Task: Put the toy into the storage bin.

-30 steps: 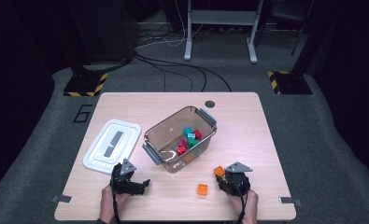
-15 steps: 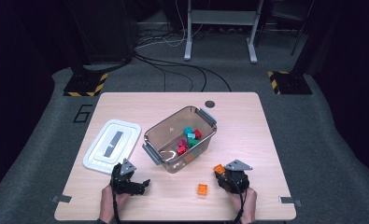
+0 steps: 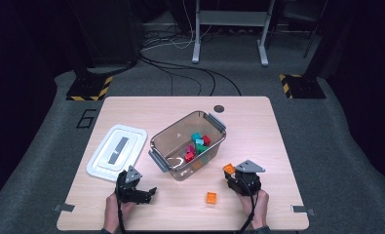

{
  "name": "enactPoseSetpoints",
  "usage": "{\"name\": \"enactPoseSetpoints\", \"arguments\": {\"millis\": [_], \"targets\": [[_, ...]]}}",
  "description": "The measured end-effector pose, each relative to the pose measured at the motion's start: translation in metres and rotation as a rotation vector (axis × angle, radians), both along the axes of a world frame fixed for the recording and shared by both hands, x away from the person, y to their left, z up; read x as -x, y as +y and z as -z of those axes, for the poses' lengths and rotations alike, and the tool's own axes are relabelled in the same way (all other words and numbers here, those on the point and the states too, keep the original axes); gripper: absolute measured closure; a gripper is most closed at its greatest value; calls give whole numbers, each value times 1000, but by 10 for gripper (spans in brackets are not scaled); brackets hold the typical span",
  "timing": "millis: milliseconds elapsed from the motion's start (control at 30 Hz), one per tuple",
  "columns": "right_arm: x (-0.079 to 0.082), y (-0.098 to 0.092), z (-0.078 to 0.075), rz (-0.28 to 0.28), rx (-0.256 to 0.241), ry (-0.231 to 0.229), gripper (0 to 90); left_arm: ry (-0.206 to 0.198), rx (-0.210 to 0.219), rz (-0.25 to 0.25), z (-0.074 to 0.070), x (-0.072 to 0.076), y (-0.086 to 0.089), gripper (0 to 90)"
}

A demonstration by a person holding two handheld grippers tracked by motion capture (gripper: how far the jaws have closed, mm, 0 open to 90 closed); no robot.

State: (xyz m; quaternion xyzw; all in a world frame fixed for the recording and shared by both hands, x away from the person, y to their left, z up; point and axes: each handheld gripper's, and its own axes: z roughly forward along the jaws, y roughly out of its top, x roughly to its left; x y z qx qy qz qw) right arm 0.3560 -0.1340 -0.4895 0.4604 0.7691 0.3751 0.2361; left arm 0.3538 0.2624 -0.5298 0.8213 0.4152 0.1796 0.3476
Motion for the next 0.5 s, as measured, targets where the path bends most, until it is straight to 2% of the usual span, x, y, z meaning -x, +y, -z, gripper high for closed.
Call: {"name": "enactPoseSetpoints", "arguments": {"millis": [500], "targets": [[-7, 3, -33, -6, -4, -75, 584, 1, -2, 1, 0, 0, 0, 32]]}}
